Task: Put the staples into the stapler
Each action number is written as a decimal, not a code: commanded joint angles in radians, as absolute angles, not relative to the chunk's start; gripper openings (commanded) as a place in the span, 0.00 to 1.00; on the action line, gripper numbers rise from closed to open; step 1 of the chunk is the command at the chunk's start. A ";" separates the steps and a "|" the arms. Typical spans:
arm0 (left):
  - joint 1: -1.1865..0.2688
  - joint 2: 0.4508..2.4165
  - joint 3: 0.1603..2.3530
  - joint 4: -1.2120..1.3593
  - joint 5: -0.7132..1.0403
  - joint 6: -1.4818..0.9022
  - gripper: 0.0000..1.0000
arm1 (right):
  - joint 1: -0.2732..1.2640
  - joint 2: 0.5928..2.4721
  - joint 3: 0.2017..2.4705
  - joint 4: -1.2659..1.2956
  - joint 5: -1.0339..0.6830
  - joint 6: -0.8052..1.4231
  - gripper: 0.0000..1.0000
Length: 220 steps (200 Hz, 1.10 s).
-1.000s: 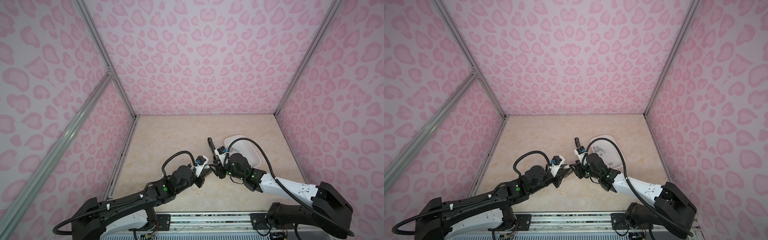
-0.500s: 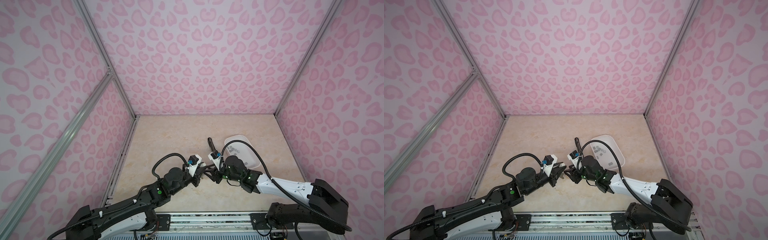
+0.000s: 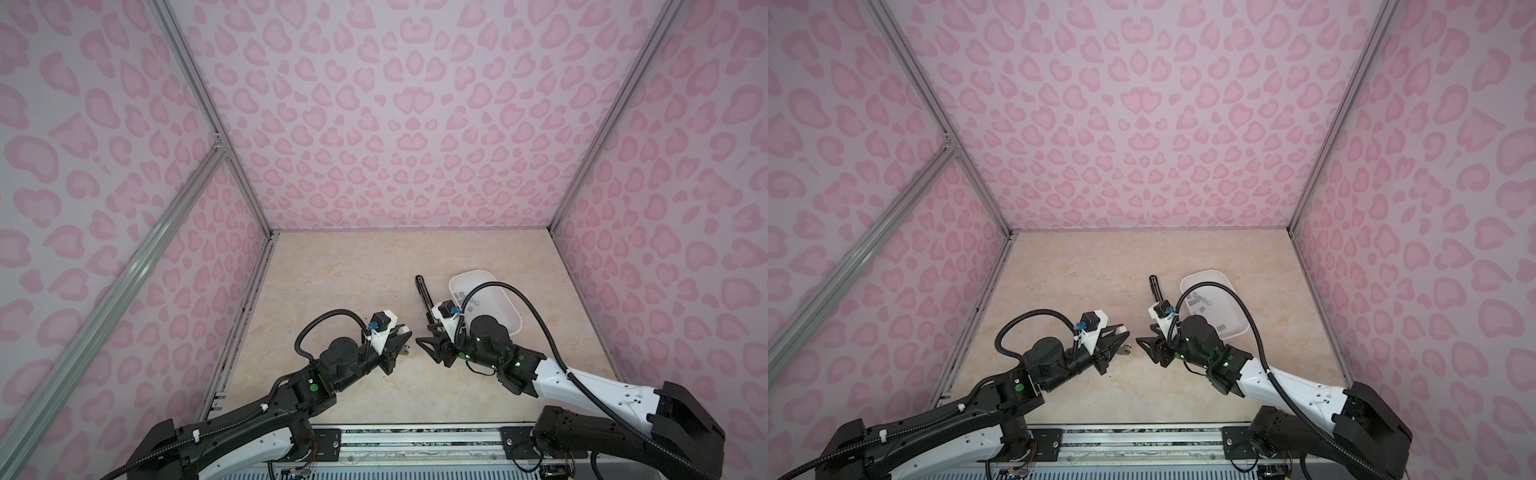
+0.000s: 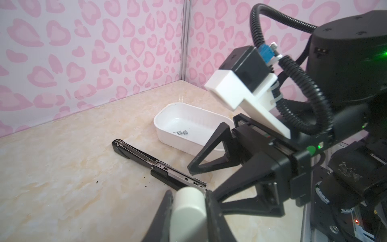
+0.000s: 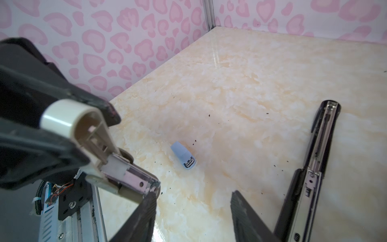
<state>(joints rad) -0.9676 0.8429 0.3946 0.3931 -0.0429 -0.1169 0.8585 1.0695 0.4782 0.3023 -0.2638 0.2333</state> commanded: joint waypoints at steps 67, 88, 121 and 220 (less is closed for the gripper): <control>-0.927 0.795 0.368 0.505 0.348 -0.035 0.04 | 0.937 0.951 0.223 0.783 -0.500 -0.064 0.79; -0.927 0.828 0.405 0.467 0.437 -0.025 0.04 | 0.939 1.046 0.250 0.814 -0.598 -0.055 0.76; -0.927 0.906 0.454 0.437 0.517 -0.026 0.04 | 0.940 1.174 0.308 0.828 -0.675 -0.029 0.72; -0.927 0.907 0.465 0.425 0.521 -0.038 0.04 | 0.940 1.123 0.311 0.803 -0.716 -0.016 0.59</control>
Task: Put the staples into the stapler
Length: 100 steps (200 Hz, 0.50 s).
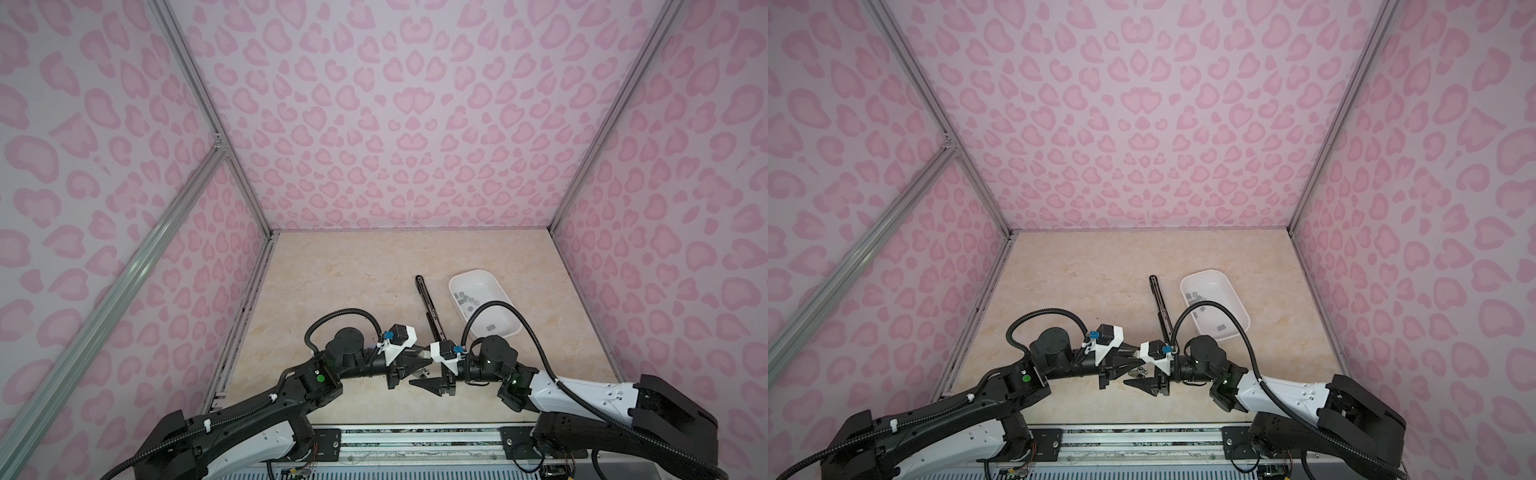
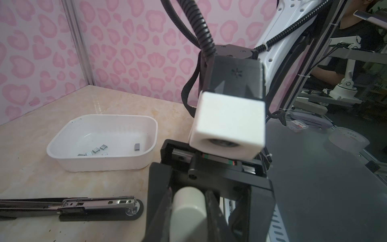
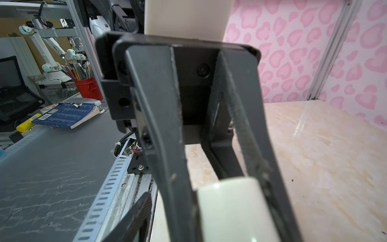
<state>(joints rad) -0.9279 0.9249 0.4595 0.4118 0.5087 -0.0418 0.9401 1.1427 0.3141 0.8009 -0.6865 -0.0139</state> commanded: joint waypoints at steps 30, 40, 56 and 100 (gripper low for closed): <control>-0.929 0.884 0.465 0.414 0.519 -0.038 0.04 | 0.942 1.095 0.311 0.776 -0.711 -0.027 0.58; -0.928 0.874 0.465 0.410 0.517 -0.037 0.04 | 0.941 1.086 0.310 0.769 -0.705 -0.030 0.57; -0.928 0.859 0.459 0.407 0.513 -0.035 0.04 | 0.941 1.072 0.309 0.756 -0.695 -0.035 0.53; -0.928 0.865 0.465 0.403 0.522 -0.037 0.04 | 0.942 1.062 0.310 0.747 -0.698 -0.034 0.39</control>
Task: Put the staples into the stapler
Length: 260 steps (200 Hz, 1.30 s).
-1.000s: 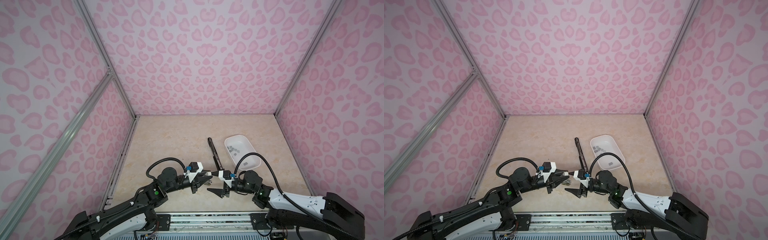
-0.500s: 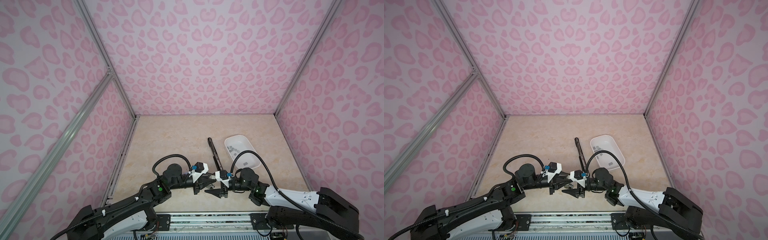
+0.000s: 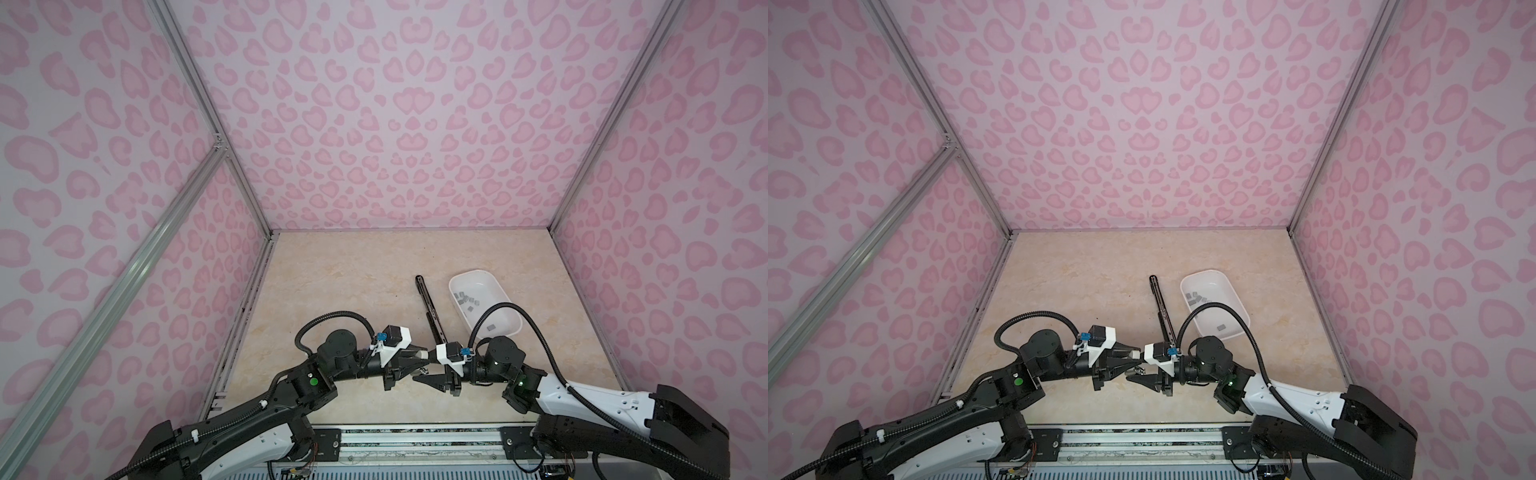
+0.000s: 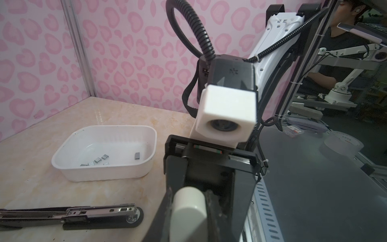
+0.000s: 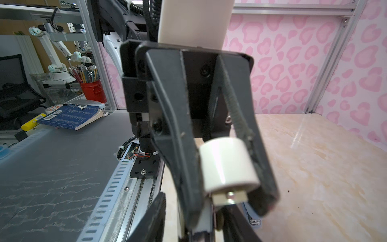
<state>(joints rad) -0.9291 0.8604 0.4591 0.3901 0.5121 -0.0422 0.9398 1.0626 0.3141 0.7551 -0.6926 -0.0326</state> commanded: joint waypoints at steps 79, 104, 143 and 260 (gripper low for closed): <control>-0.928 0.858 0.460 0.405 0.519 -0.037 0.04 | 0.941 1.105 0.347 0.714 -0.738 -0.032 0.36; -0.928 0.856 0.459 0.405 0.517 -0.037 0.04 | 0.942 1.100 0.347 0.709 -0.735 -0.035 0.28; -0.928 0.852 0.460 0.402 0.505 -0.043 0.05 | 0.941 1.094 0.347 0.698 -0.723 -0.041 0.18; -0.928 0.752 0.395 0.385 -0.083 -0.147 0.74 | 0.973 1.129 0.478 0.372 -0.183 -0.035 0.05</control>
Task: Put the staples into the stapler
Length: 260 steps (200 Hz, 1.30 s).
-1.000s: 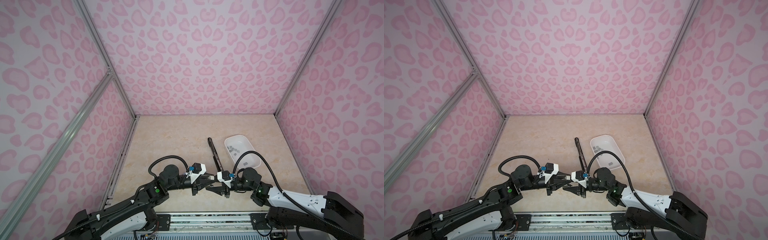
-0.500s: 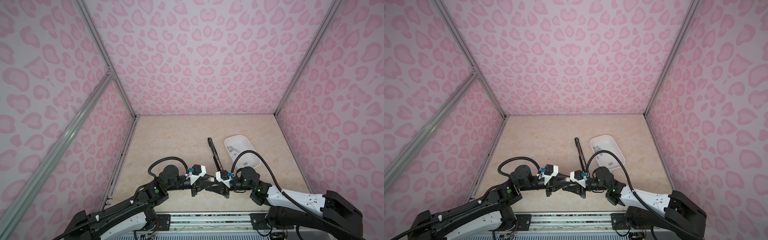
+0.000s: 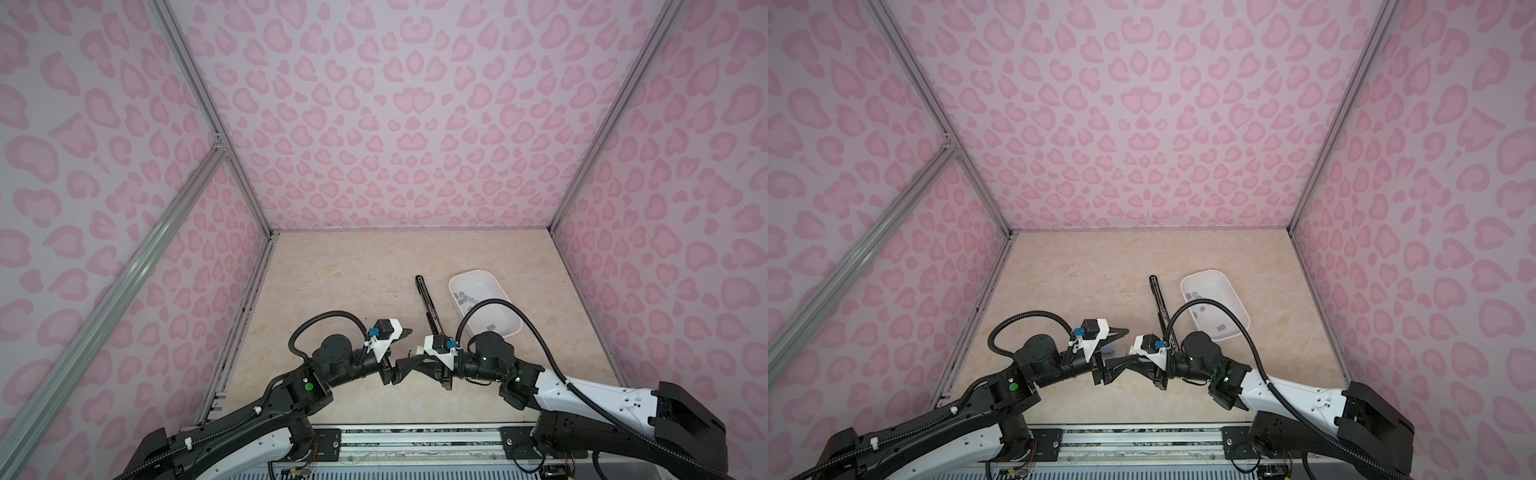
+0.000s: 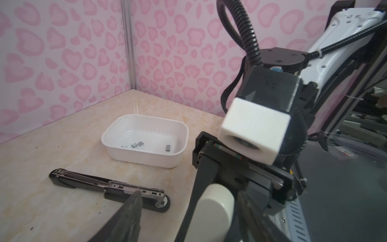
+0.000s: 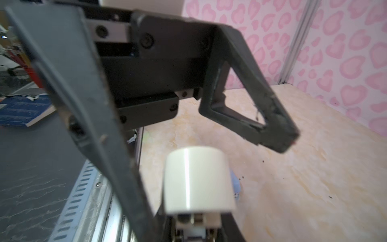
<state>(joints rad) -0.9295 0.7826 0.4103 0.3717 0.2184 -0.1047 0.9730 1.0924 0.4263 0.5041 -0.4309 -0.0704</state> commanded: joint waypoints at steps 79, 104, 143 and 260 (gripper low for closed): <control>-0.913 0.702 0.416 0.197 -0.704 -0.281 0.99 | 0.970 1.598 0.861 -0.094 0.191 0.129 0.10; -0.913 0.738 0.442 0.163 -0.700 -0.281 0.97 | 0.970 1.741 0.962 -0.171 0.246 0.161 0.07; -0.913 0.799 0.488 0.116 -0.704 -0.278 0.95 | 0.963 1.828 1.019 -0.221 0.269 0.194 0.07; -0.913 0.877 0.536 0.084 -0.665 -0.266 0.92 | 0.867 1.813 0.968 -0.182 0.115 0.263 0.28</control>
<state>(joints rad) -0.9146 0.8639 0.5121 0.0956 -0.6762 -0.2714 0.8646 1.7992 0.9684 -0.1574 0.1383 0.2504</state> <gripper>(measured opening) 0.922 0.259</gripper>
